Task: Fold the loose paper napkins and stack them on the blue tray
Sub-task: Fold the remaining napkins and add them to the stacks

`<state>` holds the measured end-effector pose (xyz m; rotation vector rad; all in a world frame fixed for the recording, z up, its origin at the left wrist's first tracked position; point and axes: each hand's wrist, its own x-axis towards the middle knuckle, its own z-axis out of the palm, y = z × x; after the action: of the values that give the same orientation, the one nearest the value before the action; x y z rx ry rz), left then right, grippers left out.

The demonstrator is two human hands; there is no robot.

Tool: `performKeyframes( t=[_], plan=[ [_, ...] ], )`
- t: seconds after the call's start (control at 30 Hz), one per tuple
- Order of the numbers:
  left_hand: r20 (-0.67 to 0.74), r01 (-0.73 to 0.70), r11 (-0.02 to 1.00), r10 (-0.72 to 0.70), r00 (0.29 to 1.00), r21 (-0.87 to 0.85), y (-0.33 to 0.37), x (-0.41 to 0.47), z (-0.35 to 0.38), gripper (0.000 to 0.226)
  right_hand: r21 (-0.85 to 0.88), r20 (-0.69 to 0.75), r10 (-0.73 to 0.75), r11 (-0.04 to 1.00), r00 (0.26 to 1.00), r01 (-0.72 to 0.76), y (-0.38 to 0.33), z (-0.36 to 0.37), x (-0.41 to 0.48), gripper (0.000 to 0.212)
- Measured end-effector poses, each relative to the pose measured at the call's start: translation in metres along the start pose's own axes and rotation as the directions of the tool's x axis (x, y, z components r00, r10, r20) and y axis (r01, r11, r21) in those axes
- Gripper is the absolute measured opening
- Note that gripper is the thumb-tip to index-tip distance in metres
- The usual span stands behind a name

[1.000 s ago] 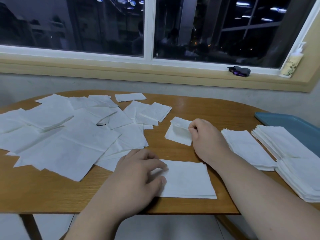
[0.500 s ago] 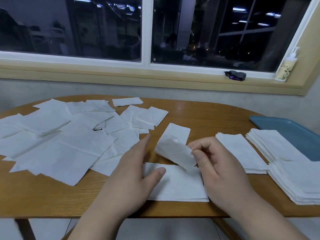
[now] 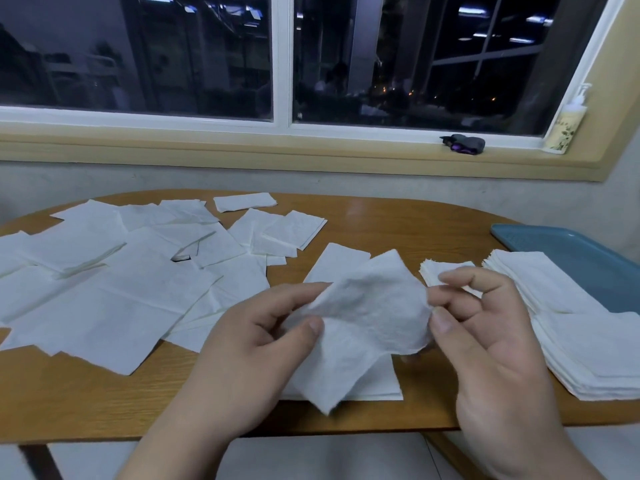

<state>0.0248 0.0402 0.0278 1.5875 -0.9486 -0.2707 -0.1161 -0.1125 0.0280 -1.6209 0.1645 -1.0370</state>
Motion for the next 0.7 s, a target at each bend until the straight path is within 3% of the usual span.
performKeyframes(
  t=[0.07,0.17,0.27,0.33,0.43,0.47,0.53,0.7],
  plan=[
    [0.048,0.023,1.0,-0.023,0.999,0.016,0.002,0.0,-0.002,0.037,-0.004,0.124,0.054,0.999,0.991,-0.054,-0.001,-0.006,0.0,0.058],
    [0.124,0.075,0.996,-0.081,0.989,0.052,0.004,0.001,-0.004,0.041,-0.254,0.314,0.055,0.967,0.948,0.028,0.004,-0.013,0.0,0.084],
    [0.247,0.129,0.989,-0.143,0.958,0.074,0.004,0.002,-0.004,0.043,-0.463,0.452,0.087,0.874,0.888,0.15,0.008,-0.016,0.001,0.082],
    [0.29,0.16,0.985,-0.174,0.941,0.072,0.003,0.002,-0.004,0.044,-0.448,0.504,0.119,0.883,0.855,0.141,0.008,-0.016,0.0,0.07],
    [0.271,0.209,0.977,-0.213,0.939,0.044,0.0,0.003,-0.004,0.042,-0.316,0.513,0.118,0.947,0.85,0.059,0.004,-0.018,-0.002,0.057],
    [0.248,0.229,0.973,-0.23,0.941,0.033,-0.002,0.003,-0.004,0.041,-0.31,0.51,0.136,0.95,0.849,0.033,0.004,-0.019,-0.003,0.061],
    [0.202,0.272,0.962,-0.268,0.942,0.01,-0.006,0.004,-0.005,0.04,-0.353,0.517,0.178,0.936,0.837,0.019,0.003,-0.018,-0.004,0.077],
    [0.175,0.308,0.951,-0.298,0.938,-0.034,-0.01,0.004,-0.007,0.038,-0.561,0.451,0.222,0.824,0.865,0.081,0.008,-0.015,-0.002,0.066]
  ],
)
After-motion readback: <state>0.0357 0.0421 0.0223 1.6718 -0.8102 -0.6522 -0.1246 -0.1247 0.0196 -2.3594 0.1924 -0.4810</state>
